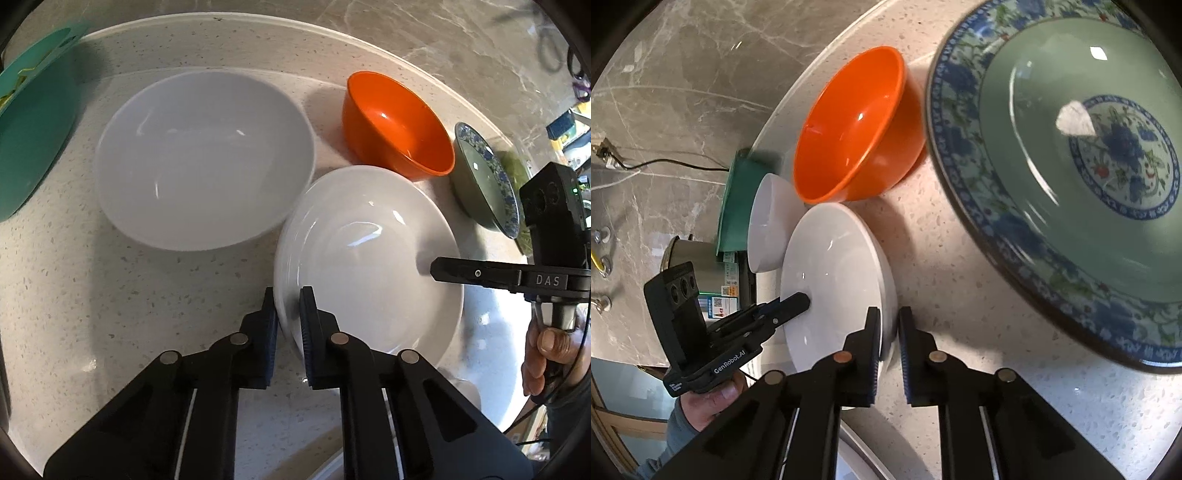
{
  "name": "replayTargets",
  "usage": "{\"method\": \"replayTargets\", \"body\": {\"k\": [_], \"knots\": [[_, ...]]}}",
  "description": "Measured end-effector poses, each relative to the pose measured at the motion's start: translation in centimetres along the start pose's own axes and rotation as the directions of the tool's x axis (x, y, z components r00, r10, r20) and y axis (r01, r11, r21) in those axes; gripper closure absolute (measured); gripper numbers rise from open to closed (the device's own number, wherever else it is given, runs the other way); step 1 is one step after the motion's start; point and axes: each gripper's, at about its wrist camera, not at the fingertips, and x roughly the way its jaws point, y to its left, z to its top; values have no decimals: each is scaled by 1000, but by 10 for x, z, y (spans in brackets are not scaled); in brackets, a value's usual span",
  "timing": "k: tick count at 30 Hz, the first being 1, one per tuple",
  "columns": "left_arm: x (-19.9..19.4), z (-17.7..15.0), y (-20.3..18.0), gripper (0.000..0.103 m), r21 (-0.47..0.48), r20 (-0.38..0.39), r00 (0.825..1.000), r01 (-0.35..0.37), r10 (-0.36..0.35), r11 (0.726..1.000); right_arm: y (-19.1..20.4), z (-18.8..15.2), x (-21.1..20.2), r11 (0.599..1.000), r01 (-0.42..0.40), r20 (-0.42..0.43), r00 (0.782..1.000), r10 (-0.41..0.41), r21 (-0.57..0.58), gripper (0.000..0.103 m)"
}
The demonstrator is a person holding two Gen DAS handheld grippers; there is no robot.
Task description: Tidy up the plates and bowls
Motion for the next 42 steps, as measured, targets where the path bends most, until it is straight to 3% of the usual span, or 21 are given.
{"method": "replayTargets", "body": {"k": [9, 28, 42], "knots": [[-1, -3, -6, 93, 7, 7, 1000, -1, 1, 1000, 2, -3, -2, 999, 28, 9, 1000, -28, -23, 91], [-73, -9, -35, 93, 67, 82, 996, 26, -32, 997, 31, -17, -59, 998, 23, 89, 996, -17, -61, 89], [-168, -79, -70, 93, 93, 171, 983, 52, -68, 994, 76, -70, -116, 994, -20, 147, 989, 36, -110, 89]]}}
